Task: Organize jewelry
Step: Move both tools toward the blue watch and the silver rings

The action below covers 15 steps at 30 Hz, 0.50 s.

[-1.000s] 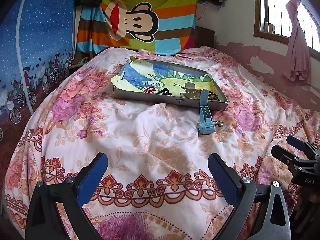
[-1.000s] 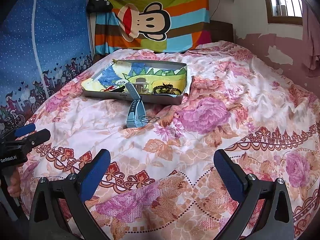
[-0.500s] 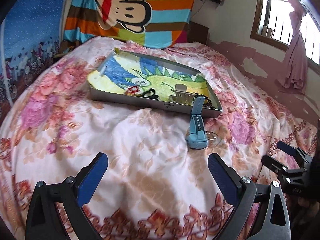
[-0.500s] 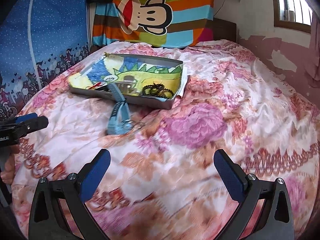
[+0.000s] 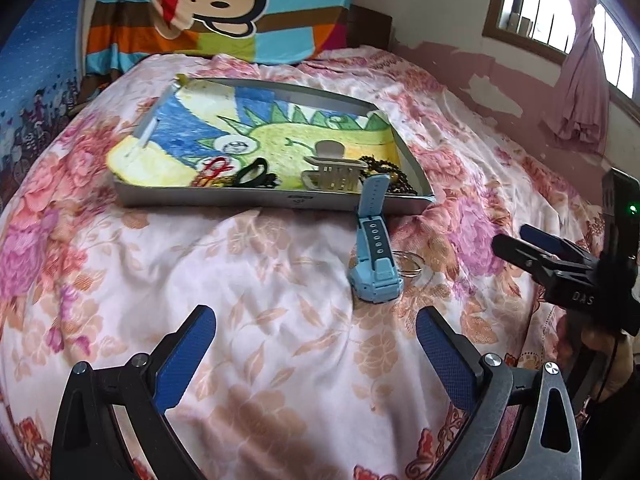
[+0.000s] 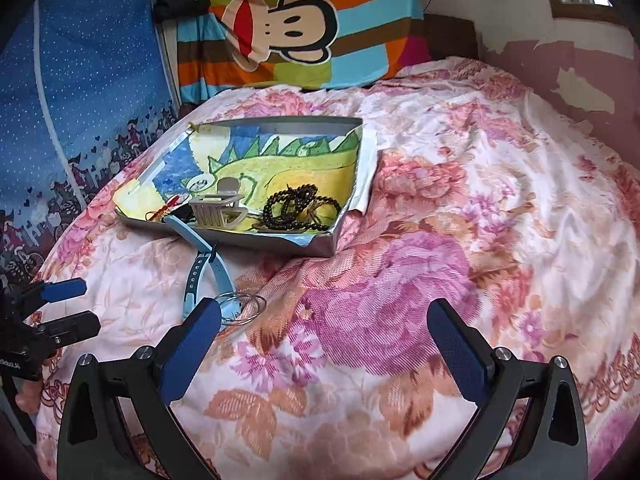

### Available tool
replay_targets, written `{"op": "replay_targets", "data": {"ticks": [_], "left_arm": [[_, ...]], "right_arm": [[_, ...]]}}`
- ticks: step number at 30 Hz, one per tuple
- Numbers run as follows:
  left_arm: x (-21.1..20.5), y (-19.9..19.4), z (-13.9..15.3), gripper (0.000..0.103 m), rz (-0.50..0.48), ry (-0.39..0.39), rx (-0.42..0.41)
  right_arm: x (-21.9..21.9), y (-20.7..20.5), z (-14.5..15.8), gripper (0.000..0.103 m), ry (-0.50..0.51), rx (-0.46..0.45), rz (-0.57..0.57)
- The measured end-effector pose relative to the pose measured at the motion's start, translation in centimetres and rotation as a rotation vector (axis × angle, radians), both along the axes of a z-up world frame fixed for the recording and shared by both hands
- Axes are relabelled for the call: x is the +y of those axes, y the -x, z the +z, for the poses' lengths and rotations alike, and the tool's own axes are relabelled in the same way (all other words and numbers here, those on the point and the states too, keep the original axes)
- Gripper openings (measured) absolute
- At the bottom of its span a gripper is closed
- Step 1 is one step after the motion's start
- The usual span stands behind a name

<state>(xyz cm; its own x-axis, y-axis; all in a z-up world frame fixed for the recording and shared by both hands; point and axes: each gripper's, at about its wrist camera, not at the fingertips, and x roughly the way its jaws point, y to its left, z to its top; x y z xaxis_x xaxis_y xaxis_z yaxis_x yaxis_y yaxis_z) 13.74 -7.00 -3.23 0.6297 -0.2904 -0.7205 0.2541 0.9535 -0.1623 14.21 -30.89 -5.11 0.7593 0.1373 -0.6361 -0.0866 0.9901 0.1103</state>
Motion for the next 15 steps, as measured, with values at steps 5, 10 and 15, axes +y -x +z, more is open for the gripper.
{"op": "replay_targets", "data": {"ticks": [5, 10, 15], "left_arm": [[-0.8, -1.8, 0.0, 0.101, -0.049, 0.021, 0.027], [-1.2, -3.4, -0.3, 0.096, -0.086, 0.089, 0.049], [-1.5, -4.8, -0.7, 0.079, -0.127, 0.164, 0.083]], "right_arm": [[1.0, -0.8, -0.6, 0.093, 0.032, 0.02, 0.067], [1.3, -0.8, -0.8, 0.068, 0.046, 0.029, 0.139], [2.0, -0.3, -1.0, 0.046, 0.075, 0.023, 0.212]]}}
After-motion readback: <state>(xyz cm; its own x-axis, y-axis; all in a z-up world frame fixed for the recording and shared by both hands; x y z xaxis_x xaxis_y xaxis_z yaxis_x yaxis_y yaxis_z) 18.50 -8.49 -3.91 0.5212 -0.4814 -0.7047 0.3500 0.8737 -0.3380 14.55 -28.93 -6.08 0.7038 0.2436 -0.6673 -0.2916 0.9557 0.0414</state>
